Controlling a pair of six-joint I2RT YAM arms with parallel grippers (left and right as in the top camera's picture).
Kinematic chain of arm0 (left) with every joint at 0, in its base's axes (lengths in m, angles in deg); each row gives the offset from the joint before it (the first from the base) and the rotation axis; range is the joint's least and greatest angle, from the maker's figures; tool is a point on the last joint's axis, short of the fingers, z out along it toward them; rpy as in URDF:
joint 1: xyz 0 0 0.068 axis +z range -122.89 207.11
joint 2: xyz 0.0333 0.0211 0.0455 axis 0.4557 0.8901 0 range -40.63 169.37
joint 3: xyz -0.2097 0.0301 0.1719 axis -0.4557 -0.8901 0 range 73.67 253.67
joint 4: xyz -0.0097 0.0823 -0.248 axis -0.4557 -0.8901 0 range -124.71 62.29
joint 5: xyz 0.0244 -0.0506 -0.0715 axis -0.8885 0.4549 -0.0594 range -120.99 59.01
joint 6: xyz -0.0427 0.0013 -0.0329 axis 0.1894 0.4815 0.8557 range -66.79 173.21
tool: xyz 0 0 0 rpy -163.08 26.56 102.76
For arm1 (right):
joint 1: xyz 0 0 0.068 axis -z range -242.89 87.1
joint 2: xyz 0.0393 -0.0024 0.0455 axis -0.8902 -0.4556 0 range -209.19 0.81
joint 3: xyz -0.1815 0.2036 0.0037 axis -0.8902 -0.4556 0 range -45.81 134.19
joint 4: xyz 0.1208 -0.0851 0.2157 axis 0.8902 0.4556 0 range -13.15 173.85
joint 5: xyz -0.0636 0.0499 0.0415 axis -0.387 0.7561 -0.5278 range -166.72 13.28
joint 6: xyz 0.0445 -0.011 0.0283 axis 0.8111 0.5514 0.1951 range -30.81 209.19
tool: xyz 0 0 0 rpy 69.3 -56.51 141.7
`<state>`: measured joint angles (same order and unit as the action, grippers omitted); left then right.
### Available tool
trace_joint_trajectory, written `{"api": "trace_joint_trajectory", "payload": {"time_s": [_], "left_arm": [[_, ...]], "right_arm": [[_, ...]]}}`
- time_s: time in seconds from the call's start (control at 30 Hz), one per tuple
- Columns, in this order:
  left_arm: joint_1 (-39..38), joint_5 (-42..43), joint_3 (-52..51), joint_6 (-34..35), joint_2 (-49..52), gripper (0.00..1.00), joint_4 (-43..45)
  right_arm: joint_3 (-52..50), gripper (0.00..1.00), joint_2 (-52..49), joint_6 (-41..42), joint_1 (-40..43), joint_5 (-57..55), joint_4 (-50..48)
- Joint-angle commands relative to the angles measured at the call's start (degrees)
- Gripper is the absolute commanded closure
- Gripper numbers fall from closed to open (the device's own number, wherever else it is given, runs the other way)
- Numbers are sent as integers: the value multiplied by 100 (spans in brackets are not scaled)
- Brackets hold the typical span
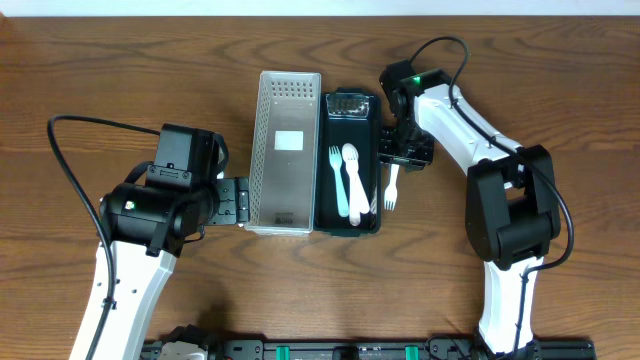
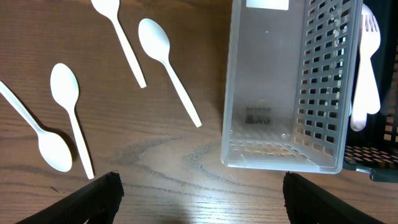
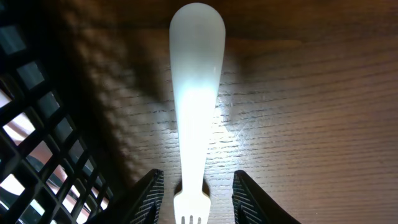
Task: Pack container
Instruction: 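Release the fork at the basket's right edge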
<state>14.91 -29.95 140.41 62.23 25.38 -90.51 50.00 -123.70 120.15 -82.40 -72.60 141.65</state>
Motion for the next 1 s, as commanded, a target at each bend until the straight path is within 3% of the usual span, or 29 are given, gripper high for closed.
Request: {"api": "trace_joint_trajectory", "payload": {"time_s": [0.0, 0.43, 0.73, 0.97], "left_arm": [[9, -90, 46, -13, 11, 15, -17], [9, -90, 46, -15, 11, 15, -17], [9, -90, 46, -13, 11, 15, -17], [9, -90, 46, -13, 11, 15, -15]], "right_arm": [[-120, 61, -125, -81, -42, 83, -92], [-1019, 63, -125, -79, -20, 83, -885], [-1029, 81, -125, -81, -17, 81, -887], [-1029, 88, -125, -79, -17, 79, -890]]}}
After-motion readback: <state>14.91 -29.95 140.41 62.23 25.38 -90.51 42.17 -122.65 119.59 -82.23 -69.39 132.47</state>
